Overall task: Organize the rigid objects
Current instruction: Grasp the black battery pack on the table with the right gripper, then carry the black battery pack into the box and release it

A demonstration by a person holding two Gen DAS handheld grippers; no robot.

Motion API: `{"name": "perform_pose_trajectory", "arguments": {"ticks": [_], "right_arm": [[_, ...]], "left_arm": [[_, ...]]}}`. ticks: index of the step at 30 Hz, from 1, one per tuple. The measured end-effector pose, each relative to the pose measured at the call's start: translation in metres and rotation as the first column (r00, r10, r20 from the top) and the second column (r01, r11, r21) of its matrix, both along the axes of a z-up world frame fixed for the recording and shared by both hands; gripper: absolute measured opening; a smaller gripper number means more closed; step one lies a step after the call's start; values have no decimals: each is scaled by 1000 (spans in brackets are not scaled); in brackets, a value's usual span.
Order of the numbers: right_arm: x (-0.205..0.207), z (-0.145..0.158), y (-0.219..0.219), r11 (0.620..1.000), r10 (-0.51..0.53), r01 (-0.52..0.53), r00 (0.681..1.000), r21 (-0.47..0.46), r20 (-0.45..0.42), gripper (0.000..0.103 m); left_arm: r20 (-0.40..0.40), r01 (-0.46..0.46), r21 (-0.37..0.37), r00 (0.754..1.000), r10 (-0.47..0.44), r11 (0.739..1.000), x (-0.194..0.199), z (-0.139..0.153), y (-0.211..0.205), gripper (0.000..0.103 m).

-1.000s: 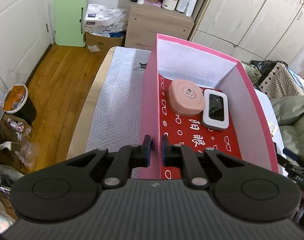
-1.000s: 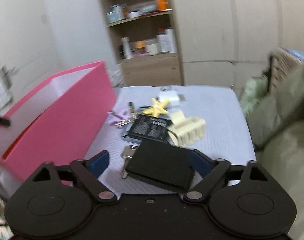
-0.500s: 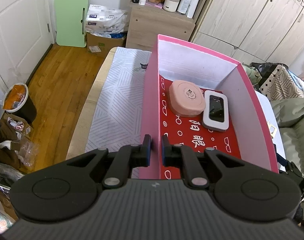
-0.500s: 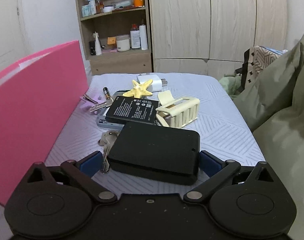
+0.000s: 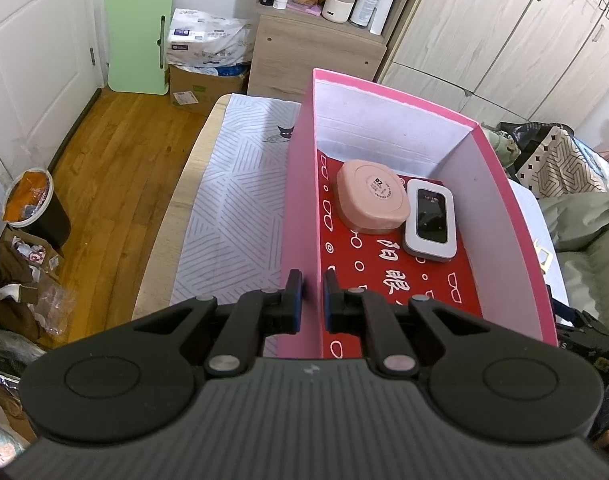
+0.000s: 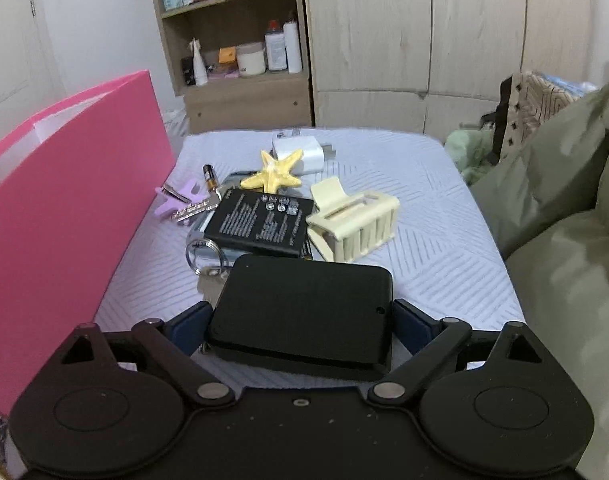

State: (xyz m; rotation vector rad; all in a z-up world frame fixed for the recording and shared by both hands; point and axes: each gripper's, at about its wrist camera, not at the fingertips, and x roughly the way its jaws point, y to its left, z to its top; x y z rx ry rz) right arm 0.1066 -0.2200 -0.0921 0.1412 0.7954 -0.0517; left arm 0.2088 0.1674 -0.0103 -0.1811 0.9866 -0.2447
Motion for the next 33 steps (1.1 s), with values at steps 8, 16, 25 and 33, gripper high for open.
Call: {"name": "perform_pose_trajectory", "arguments": {"ticks": [8,16,25,33], "right_arm": [[-6,5,-18,992,30,-28,999,120,-16,97],[-10,15,-31,962,65,-62,998,267,-5,96],[-12,80,-4,892,253,-302,950,338,181,97],[43,130,103,742,617,-640,769,201,168,97]], "left_arm": [[1,-2,0,1000,2,1000,0,0,-2,9],[13,-14,5,1000,14,1000,-3,0,-3,8],[16,-20,0,1000,20,1000,-4,0,-2,8],[15,29,82,999,-31,996,-4,5,-12,7]]}}
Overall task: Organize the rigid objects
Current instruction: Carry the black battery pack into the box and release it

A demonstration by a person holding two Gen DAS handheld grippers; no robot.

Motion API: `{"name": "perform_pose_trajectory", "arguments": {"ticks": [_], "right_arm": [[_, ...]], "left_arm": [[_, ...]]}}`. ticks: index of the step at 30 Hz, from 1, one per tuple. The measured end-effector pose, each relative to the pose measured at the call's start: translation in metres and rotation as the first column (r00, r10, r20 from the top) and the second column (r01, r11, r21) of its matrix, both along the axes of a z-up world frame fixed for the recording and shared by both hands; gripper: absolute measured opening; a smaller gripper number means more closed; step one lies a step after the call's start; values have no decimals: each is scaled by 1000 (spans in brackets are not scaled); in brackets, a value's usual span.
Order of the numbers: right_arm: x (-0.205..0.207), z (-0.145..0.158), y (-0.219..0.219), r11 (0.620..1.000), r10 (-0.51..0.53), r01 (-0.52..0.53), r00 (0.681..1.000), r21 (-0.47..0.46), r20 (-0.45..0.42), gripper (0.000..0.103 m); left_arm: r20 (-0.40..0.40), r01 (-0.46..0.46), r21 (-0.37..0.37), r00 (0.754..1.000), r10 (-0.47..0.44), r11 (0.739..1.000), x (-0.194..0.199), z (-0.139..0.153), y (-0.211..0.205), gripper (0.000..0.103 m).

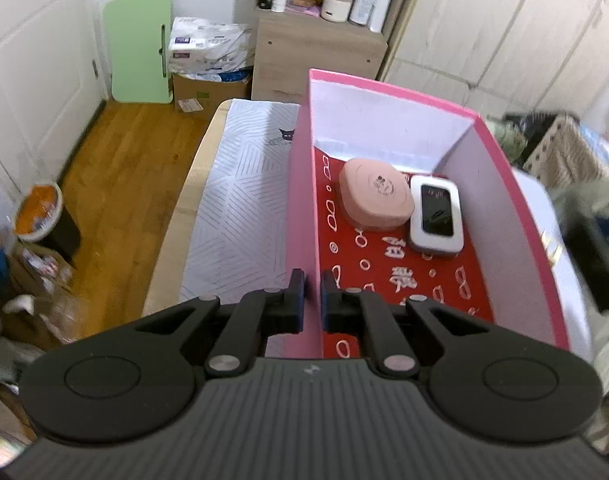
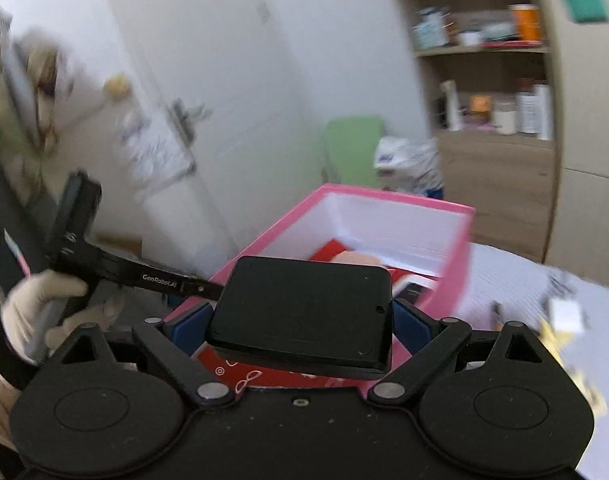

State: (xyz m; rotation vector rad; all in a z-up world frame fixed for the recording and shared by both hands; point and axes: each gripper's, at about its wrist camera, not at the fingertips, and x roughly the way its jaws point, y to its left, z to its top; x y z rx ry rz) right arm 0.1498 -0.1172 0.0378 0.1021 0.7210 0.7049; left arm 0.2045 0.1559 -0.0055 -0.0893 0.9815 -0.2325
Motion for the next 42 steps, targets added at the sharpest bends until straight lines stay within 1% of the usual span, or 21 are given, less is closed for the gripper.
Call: {"name": "perform_pose_trajectory", "arguments": {"ticks": [3,7,11,12,16,18,20,21,22,26,28,29,32,35,38,40,42], "right_arm": [[31,-9,34,997,47,-53,995,-61,-86,97],[69,-34,68,987,53,-83,977,-139,-206,97],[88,-59,87,976,44,-104,955,-192,-294,97],[89,-67,89,976,38,-104,948,-192,-317,97],[103,-84,90,986,1,-74,896,-147,-445,97],[109,-86,86,990,-44,-25,880,-139,-472,97],[116,-91,80,993,-80,21,857,-119,-509,97],[116,-94,78,993,-85,29,848,-114,-524,97],[116,-94,77,994,-74,21,846,-105,-528,97],[104,-86,68,999,-35,26,855,-24,-517,97],[98,-78,63,1000,-9,16,866,8,-500,97],[95,-74,62,1000,-1,9,874,15,-486,97],[83,-54,55,1000,14,-7,914,17,-405,97],[72,-33,50,1000,18,-14,956,17,-294,97],[51,-12,33,999,16,-11,990,32,-140,97],[35,-5,18,999,-6,7,1000,38,-28,97],[19,-1,3,999,-31,30,997,16,67,97]], "left_arm": [[3,39,69,999,-39,997,-1,5,-10,6],[1,80,141,997,-81,987,-2,10,-20,6],[6,112,201,993,-115,973,-4,12,-27,6],[6,116,209,993,-120,971,-5,12,-28,6],[9,122,210,992,-127,970,-7,13,-27,6],[12,123,212,992,-129,969,-8,13,-27,6],[15,125,219,991,-131,968,-9,13,-28,7],[17,125,225,991,-132,966,-10,13,-29,6],[17,126,227,991,-133,966,-10,13,-30,7],[16,134,238,990,-142,962,-11,13,-32,7],[17,134,249,990,-143,959,-11,13,-34,7],[16,134,252,990,-143,958,-11,13,-34,7],[12,132,258,990,-140,957,-10,13,-36,7],[11,127,259,991,-135,958,-10,13,-36,7],[11,122,253,992,-129,960,-10,13,-35,7],[12,119,251,992,-126,961,-10,13,-35,7],[12,117,253,992,-124,960,-10,12,-35,7]]}}
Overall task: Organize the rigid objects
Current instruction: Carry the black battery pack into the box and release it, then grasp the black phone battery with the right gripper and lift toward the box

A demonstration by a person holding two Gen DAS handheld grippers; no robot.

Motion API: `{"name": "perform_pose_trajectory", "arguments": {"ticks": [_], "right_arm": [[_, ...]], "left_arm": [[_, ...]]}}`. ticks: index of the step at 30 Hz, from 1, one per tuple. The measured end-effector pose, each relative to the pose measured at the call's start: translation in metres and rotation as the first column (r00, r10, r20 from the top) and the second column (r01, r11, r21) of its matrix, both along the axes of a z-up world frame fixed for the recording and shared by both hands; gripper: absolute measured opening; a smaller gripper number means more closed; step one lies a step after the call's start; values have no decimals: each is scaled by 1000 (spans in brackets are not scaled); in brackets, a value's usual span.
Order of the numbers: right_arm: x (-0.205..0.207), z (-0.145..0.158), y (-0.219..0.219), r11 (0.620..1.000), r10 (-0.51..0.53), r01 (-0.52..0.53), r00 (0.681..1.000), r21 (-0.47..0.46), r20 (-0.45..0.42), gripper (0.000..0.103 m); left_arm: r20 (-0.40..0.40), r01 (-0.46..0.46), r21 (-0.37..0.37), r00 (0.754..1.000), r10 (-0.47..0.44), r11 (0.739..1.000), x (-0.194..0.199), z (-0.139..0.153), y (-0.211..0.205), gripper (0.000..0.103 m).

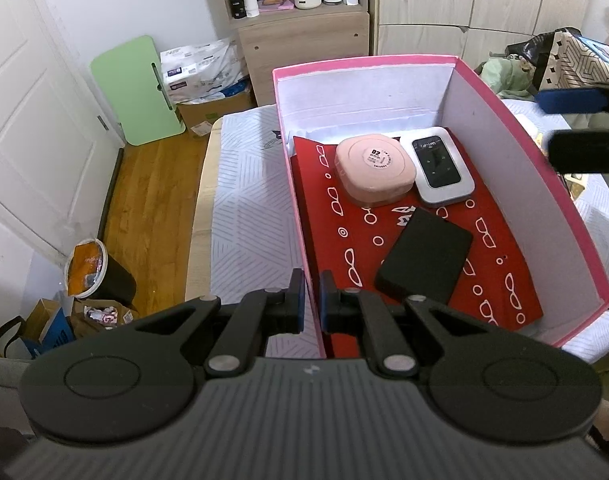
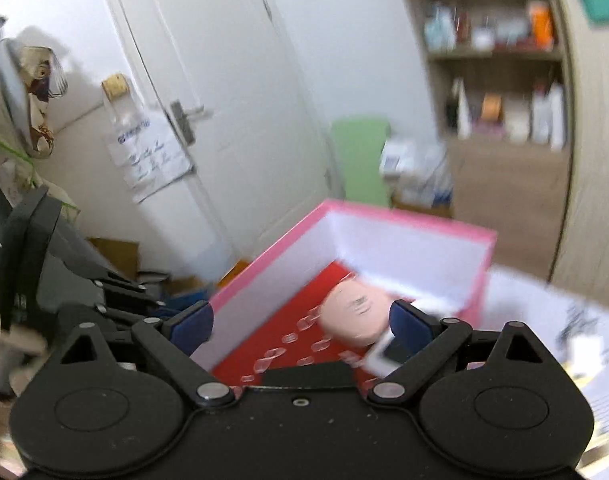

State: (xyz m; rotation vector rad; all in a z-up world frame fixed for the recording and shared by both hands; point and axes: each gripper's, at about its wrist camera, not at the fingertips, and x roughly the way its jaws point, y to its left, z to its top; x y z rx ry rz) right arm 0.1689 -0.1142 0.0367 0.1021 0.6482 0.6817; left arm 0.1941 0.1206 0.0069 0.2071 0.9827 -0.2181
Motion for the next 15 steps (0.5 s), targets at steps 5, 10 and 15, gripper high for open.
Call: {"name": "perform_pose_trajectory", "arguments": {"ticks": [5,10,15], "right_arm": [[-28,-4,-41,987,-78,99,984,-127,162,97],[-36,-23,-90,968,-172,190,978,-164,121,96],[-39,-50,-125,943,-256,262,965,-203,54,96]], "left_arm": [[4,10,41,1000,-10,999,-2,-2,-7,7],[8,-1,43,1000,1,999,-4,-2,-7,7],[-4,-17,30,1000,17,999,-2,-3,-5,7]]}}
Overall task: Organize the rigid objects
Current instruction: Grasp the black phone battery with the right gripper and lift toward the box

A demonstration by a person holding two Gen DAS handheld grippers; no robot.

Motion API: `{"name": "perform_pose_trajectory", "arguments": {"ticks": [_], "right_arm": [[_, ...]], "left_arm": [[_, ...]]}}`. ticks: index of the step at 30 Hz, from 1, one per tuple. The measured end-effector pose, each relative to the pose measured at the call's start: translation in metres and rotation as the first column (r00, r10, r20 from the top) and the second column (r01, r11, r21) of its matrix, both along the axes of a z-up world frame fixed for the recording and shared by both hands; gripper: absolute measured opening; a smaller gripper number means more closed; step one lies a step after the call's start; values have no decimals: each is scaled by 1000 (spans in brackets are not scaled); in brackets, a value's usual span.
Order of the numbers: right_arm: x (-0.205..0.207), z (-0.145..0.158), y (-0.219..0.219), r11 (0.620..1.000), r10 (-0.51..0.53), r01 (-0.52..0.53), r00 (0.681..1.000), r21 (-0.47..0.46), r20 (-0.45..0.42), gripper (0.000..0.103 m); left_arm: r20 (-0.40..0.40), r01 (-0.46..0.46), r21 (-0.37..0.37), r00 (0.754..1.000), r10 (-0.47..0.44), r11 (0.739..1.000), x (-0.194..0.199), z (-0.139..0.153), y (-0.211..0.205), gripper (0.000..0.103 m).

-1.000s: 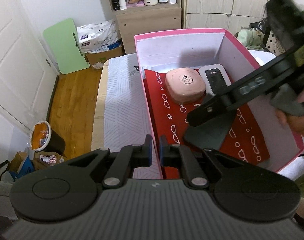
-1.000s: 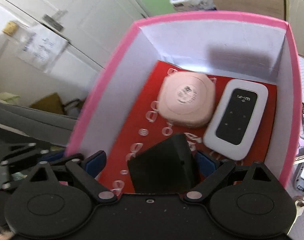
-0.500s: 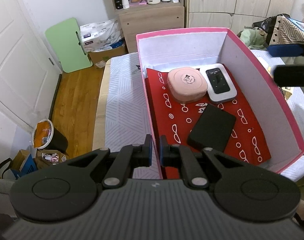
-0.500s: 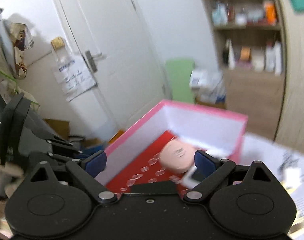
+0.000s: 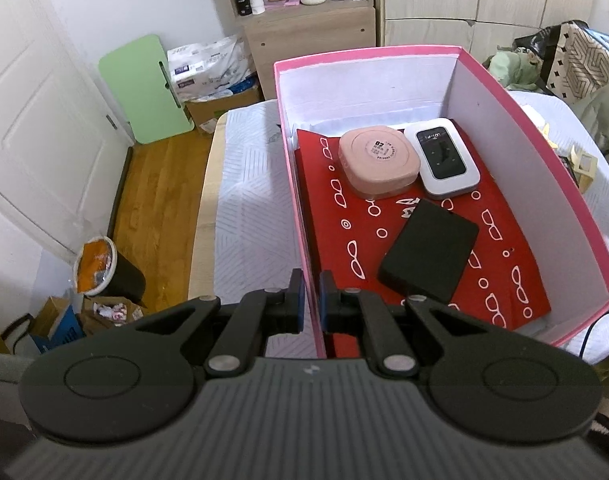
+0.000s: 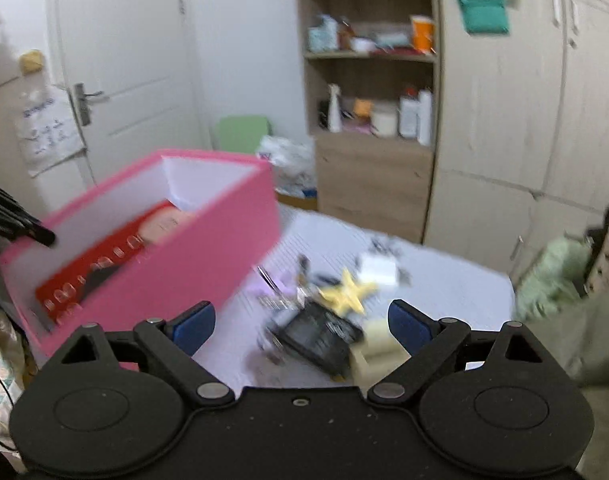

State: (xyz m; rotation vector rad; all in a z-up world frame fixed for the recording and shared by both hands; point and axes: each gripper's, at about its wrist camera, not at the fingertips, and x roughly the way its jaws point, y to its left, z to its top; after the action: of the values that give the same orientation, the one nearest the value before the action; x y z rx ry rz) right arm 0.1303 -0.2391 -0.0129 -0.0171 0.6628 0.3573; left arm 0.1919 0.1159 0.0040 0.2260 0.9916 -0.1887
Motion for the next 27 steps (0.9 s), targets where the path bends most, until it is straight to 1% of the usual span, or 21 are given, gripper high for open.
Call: {"name": "perform_pose_trajectory", "arguments": {"ticks": [3,5,6,7,9,11,12,14,15,17,19,20,22,24,27], "right_arm": [[1,-20,-5,999,-20,22,999,34,-42,95],[1,-30,-4,998,-38,40,998,50,-42,88],[1,-32,-4,998,-34,36,999,59,-41,82],[2,-35,-2,996,-24,27,999,79,-40,72],[3,-40,0,991,-4,10,999,137,-51,60],[8,-47,5,984,18,-2,996,179,-84,53],[12,-51,7,983,14,6,994,184,-106,51],[20,-58,13,986,-41,62,989,153,-140,51],[22,-60,17,988,-77,94,987,119,-139,52],[23,-60,23,989,-117,127,985,81,-123,57],[25,-59,30,984,-164,172,978,55,-128,68],[26,-60,33,982,-176,184,975,47,-136,69],[29,-62,36,979,-188,197,971,52,-147,76],[34,-65,39,975,-206,217,965,53,-162,79],[44,-66,47,969,-239,247,956,27,-168,83]], "left_arm": [[-8,-14,-11,1000,14,1000,2,1,0,7],[-9,-19,-11,1000,19,1000,1,0,0,7],[-11,-21,-12,1000,21,1000,1,0,0,7],[-14,-25,-14,1000,24,1000,2,0,0,7],[-18,-30,-14,999,30,999,3,-1,-1,7],[-20,-31,-12,999,31,999,3,-1,-1,7],[-21,-32,-12,999,32,999,4,0,-1,7],[-22,-33,-13,999,33,999,3,0,-1,7],[-20,-31,-12,999,31,999,4,0,-1,7],[-20,-32,-14,999,31,999,4,0,-1,7],[-20,-32,-15,999,32,999,4,-1,-1,7],[-21,-31,-16,999,31,999,4,-1,-1,7],[-22,-29,-20,999,28,999,4,-1,-1,7],[-21,-27,-18,999,26,999,4,-1,0,7],[-22,-24,-23,999,24,999,3,-2,0,7]]}}
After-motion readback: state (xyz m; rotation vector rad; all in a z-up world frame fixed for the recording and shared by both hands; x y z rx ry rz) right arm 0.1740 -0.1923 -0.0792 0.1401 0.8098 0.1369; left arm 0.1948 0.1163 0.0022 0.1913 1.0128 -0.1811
